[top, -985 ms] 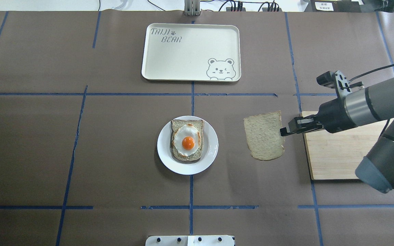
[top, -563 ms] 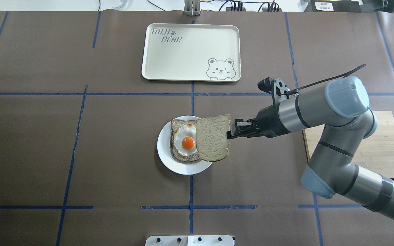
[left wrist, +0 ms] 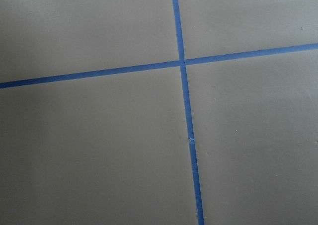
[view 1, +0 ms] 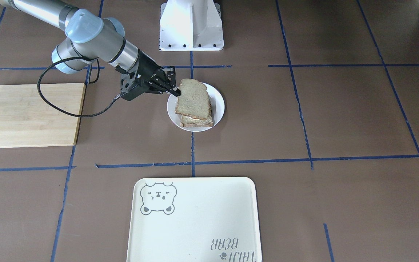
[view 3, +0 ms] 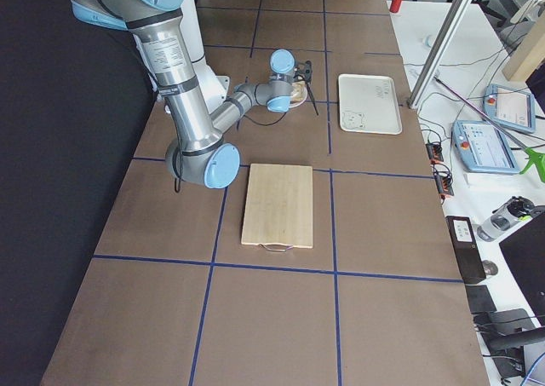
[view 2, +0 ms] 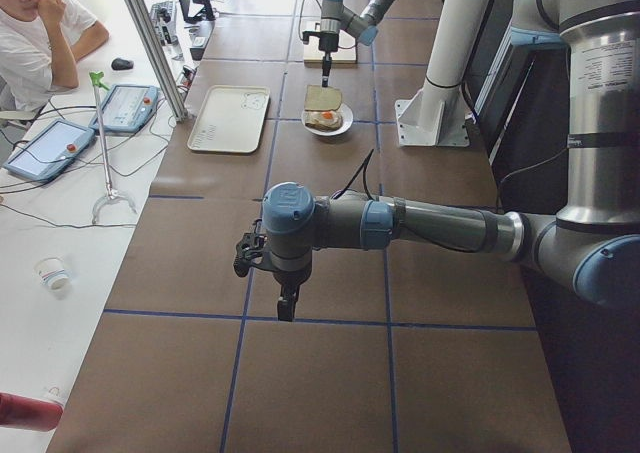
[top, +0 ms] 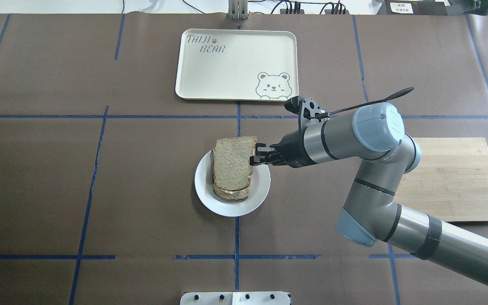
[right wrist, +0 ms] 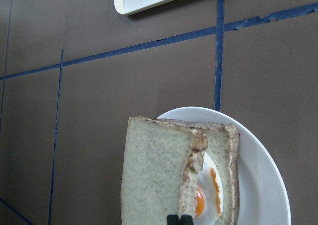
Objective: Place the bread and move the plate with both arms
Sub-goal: 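Lift the bread slice with the right gripper and carry it toward the plate, then lower the bread onto the egg toast and open the right gripper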
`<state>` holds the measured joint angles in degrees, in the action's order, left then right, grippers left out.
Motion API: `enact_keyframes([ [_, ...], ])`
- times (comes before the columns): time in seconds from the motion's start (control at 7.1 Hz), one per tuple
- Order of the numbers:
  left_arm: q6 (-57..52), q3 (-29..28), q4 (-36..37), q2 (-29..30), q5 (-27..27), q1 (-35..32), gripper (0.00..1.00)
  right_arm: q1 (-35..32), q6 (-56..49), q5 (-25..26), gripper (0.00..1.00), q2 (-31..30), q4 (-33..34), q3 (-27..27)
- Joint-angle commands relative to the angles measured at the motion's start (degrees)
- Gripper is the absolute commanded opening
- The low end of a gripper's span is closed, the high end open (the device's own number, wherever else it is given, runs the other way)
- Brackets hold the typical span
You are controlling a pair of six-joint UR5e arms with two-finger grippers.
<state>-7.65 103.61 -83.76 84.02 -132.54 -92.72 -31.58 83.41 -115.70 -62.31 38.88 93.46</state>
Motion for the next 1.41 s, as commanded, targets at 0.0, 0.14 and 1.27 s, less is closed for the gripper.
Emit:
enact_keyframes([
  [0.0,0.00,0.10,0.00,0.00,0.00,0.00,1.00,0.82,-0.70,0.30,0.00,2.28,-0.12,-3.46],
  [0.14,0.00,0.53,0.09,0.00,0.00,0.00,1.00,1.08,-0.71,0.30,0.00,2.11,-0.12,-3.54],
  [1.27,0.00,1.33,0.26,-0.09,-0.35,-0.18,1.00,2.58,-1.68,1.61,0.00,-0.18,-4.43,-3.72],
])
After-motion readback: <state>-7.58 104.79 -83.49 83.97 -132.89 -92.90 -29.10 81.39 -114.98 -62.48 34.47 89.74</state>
